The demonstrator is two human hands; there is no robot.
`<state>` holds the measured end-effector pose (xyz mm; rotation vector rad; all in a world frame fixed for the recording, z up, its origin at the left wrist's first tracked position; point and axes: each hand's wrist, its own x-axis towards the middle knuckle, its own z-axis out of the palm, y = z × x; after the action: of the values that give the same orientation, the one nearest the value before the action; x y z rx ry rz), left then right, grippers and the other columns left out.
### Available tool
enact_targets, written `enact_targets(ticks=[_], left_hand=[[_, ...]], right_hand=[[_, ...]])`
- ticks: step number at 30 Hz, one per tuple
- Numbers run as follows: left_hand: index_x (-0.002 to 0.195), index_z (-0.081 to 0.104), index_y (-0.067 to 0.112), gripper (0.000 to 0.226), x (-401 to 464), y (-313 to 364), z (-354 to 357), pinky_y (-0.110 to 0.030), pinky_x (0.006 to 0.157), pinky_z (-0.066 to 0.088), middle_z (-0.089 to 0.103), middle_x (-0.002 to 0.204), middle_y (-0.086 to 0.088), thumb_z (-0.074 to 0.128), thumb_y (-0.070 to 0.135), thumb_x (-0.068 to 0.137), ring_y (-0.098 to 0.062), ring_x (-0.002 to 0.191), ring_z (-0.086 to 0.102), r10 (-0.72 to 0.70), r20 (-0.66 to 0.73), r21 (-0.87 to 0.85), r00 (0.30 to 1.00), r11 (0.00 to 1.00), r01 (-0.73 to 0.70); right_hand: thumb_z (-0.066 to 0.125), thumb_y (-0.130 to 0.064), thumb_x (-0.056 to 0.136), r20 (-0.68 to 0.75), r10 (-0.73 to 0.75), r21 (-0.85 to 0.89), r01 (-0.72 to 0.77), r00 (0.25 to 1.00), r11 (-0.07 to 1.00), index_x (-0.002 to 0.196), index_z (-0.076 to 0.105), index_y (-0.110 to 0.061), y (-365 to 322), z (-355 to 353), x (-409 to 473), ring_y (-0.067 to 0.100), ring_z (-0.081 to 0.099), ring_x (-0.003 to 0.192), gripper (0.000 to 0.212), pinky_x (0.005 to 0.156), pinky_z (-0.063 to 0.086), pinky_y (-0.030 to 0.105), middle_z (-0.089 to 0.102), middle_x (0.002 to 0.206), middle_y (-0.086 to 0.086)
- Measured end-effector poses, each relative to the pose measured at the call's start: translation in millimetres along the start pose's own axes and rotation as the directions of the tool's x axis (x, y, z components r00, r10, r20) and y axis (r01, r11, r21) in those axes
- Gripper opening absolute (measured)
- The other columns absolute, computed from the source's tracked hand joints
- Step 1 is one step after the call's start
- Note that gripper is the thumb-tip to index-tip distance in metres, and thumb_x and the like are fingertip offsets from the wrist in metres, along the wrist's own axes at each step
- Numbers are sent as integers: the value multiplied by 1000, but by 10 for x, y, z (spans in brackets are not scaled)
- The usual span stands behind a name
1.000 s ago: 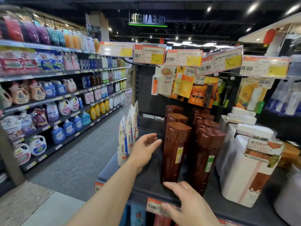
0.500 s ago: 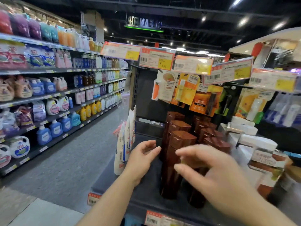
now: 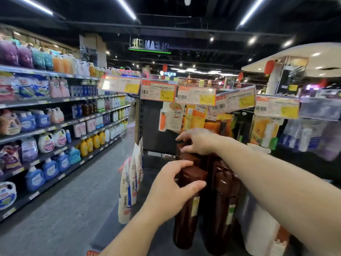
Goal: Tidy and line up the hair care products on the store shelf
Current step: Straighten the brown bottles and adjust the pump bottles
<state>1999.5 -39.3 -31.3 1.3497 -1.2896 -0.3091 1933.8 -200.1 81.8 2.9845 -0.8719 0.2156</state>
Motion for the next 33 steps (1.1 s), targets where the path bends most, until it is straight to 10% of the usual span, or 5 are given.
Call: enact_targets(ticks=[33], left_hand=[[124,47,56,62,-53,-43,31,-18,87,52,64,111,28,75,53,68,8,105,61,-33,59,-107,998,993,40]], right_hand=[[62,-27,91,82,-17,61,12,996,998,135,51,-33,225,14,-84,8,54,103,46,71,38,14,58,129,-4]])
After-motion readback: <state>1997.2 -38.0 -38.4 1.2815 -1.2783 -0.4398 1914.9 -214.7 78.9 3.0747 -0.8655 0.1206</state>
